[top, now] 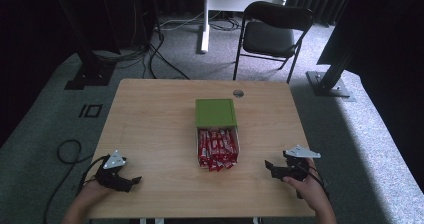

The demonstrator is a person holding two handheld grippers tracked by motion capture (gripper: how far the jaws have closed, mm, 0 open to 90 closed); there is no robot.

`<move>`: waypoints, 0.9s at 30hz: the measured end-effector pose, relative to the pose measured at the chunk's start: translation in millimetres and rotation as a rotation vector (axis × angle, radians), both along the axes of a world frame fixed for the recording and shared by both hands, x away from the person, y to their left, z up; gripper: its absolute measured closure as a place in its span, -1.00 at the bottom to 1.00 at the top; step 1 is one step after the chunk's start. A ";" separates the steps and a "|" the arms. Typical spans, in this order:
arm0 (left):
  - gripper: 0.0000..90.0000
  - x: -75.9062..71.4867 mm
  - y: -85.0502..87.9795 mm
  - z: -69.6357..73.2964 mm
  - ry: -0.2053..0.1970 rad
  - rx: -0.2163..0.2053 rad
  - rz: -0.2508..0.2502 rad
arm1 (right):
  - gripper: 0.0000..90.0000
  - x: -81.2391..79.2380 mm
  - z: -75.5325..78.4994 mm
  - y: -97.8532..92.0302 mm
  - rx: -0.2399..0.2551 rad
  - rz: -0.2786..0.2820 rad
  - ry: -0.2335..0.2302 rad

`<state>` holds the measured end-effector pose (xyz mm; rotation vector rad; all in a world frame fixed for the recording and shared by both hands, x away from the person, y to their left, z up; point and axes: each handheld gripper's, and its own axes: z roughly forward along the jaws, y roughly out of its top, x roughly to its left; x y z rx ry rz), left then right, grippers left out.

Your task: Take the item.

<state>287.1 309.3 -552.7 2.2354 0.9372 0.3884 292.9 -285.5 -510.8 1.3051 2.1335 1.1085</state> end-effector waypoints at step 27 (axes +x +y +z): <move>-0.97 0.1 0.1 0.1 -0.001 0.002 -0.001 | -0.68 8.7 66.2 58.3 0.071 0.106 -0.127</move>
